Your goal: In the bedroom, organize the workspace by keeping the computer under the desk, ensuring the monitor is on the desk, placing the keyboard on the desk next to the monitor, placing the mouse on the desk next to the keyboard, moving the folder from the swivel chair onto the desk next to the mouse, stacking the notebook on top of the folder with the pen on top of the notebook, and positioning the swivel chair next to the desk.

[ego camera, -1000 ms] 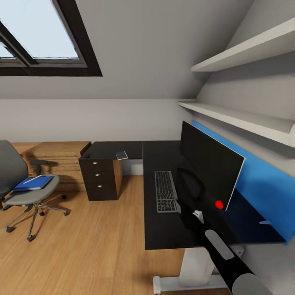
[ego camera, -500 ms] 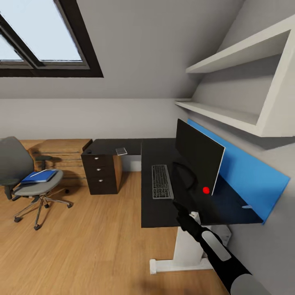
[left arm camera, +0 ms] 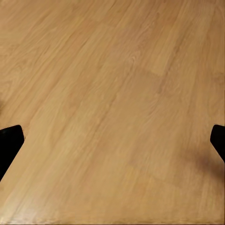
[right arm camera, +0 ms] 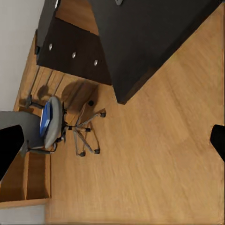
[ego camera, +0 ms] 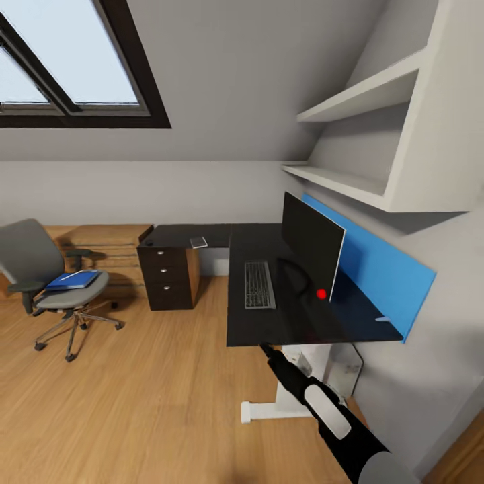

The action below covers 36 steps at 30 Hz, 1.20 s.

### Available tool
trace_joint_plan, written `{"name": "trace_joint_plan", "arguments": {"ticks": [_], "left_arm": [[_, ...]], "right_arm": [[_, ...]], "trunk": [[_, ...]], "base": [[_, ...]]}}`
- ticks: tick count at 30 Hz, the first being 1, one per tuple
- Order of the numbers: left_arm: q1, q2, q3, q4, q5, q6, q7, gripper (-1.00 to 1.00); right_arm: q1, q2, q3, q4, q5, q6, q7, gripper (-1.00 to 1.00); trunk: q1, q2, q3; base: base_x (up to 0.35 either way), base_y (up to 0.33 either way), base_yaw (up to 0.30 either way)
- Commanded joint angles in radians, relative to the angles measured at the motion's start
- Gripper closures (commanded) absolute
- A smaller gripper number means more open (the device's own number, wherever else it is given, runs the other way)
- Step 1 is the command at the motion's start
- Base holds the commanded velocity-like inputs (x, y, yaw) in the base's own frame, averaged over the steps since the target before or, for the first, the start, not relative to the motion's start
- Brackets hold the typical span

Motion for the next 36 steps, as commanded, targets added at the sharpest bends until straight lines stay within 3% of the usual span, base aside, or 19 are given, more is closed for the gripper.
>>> {"name": "trace_joint_plan", "arguments": {"ticks": [1, 4, 5, 6, 7, 9, 11, 12, 13, 16, 17, 23, 30, 36], "left_arm": [[0.0, 0.0, -0.002, -0.001, 0.006, -0.002, 0.004, -1.0], [0.0, 0.0, -0.002, -0.001, 0.006, -0.001, 0.004, -1.0], [0.0, 0.0, -0.003, -0.001, 0.006, -0.001, 0.004, -1.0], [0.0, 0.0, -0.003, -0.001, 0.006, -0.001, 0.005, -1.0], [0.0, 0.0, -0.003, -0.001, 0.006, -0.001, 0.005, -1.0], [0.0, 0.0, -0.003, -0.001, 0.006, -0.001, 0.005, -1.0], [0.0, -0.001, -0.003, -0.002, 0.006, -0.002, 0.004, -1.0], [0.0, -0.001, -0.004, -0.002, 0.006, -0.002, 0.003, -1.0], [0.0, -0.001, -0.004, -0.004, 0.006, -0.003, 0.003, -1.0], [0.0, -0.002, -0.005, -0.004, 0.006, -0.003, 0.002, -1.0], [0.0, -0.002, -0.005, -0.004, 0.005, -0.003, 0.002, -1.0], [0.0, -0.004, -0.008, 0.002, 0.006, 0.002, 0.004, -1.0], [0.0, -0.005, -0.009, 0.029, 0.005, 0.007, 0.005, -1.0], [0.0, -0.005, -0.01, 0.041, 0.005, 0.009, 0.005, -1.0]], "right_arm": [[-0.001, 0.014, 0.003, 0.001, 0.051, -0.007, -0.001, -1.0], [-0.001, 0.054, 0.004, 0.012, 0.173, -0.025, -0.002, -1.0], [-0.001, 0.076, 0.006, 0.032, 0.244, -0.035, -0.003, -1.0], [-0.001, 0.087, 0.009, 0.047, 0.282, -0.042, -0.003, -1.0], [-0.001, 0.109, 0.017, 0.086, 0.364, -0.061, -0.003, -1.0], [-0.001, 0.129, 0.027, 0.133, 0.45, -0.09, -0.004, -1.0], [-0.001, 0.166, 0.04, 0.237, 0.622, -0.18, -0.005, -1.0], [0.0, 0.175, 0.042, 0.266, 0.661, -0.206, -0.005, -1.0], [0.0, 0.179, 0.044, 0.328, 0.731, -0.262, -0.004, -1.0], [0.0, 0.179, 0.046, 0.465, 0.822, -0.381, -0.002, -1.0], [0.001, 0.179, 0.046, 0.538, 0.845, -0.44, -0.001, -1.0], [0.004, 0.179, 0.043, 0.752, 0.882, -0.578, 0.003, -1.0], [0.09, 0.179, 0.043, 0.795, 0.894, -0.611, 0.0, -1.0], [0.112, 0.179, 0.044, 0.797, 0.895, -0.615, 0.0, -1.0]], "trunk": [[0.0, -0.001, -0.001], [0.0, -0.001, -0.001], [0.0, -0.001, -0.001], [0.0, -0.001, -0.001], [0.0, -0.001, -0.001], [0.0, -0.001, -0.001], [0.0, -0.001, -0.001], [0.0, -0.001, -0.001], [0.0, -0.001, -0.001], [0.0, -0.001, -0.001], [-0.004, 0.006, 0.002], [-0.027, 0.048, 0.021], [-0.054, 0.097, 0.043], [-0.077, 0.139, 0.062]], "base": [[-0.33, -0.076, 0.0], [-0.33, -0.076, 0.0], [-0.33, -0.076, 0.0], [-0.327, -0.071, 0.0], [-0.307, -0.05, 0.0], [-0.254, -0.036, 0.0], [-0.122, -0.017, 0.0], [-0.076, -0.01, 0.0], [-0.049, -0.007, 0.0], [-0.03, -0.004, 0.0], [-0.013, -0.002, 0.0], [-0.006, -0.001, 0.0], [0.0, 0.0, 0.0], [0.0, 0.0, 0.0]]}}
